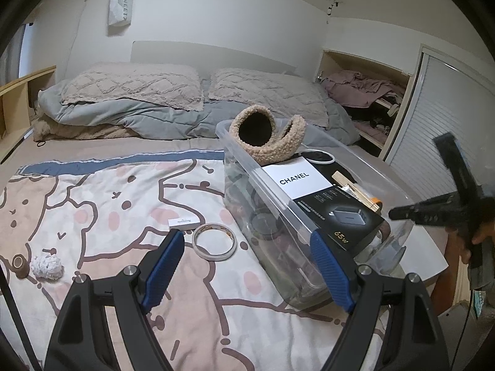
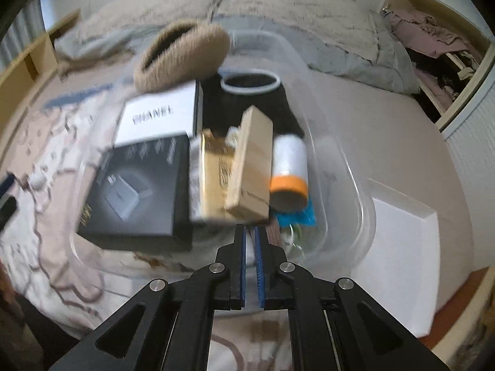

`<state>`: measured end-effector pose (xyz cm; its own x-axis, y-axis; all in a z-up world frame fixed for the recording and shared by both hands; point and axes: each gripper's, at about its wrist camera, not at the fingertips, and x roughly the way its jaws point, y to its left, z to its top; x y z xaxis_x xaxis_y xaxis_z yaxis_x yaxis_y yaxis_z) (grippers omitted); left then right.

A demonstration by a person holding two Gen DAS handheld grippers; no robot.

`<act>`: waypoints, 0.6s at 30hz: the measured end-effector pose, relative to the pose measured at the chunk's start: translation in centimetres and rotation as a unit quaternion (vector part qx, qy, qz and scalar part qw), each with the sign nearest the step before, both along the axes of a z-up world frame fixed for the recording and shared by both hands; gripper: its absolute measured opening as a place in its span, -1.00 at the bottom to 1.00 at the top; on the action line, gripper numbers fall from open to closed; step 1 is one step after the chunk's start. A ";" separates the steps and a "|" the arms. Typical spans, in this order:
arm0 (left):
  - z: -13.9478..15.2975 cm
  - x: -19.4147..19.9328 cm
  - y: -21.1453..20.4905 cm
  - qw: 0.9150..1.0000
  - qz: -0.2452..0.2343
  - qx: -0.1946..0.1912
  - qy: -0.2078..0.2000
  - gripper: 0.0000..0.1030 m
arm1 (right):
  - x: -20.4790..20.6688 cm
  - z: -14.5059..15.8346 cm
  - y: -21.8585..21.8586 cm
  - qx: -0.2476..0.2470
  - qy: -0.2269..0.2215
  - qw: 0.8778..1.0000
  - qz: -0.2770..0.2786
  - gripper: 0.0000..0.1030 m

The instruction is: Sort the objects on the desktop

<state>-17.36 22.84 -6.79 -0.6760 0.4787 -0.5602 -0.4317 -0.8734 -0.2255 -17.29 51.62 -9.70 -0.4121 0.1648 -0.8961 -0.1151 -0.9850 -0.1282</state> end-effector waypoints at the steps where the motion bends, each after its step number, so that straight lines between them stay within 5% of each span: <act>1: 0.0 0.0 0.0 1.000 -0.001 0.001 0.000 0.63 | -0.1 -0.2 0.1 0.006 -0.004 1.000 -0.003 -0.86; 18: -0.3 -0.4 -0.1 1.000 0.002 -0.001 -0.006 0.63 | -3.5 -2.5 1.5 -0.014 0.004 0.998 -0.055 -0.86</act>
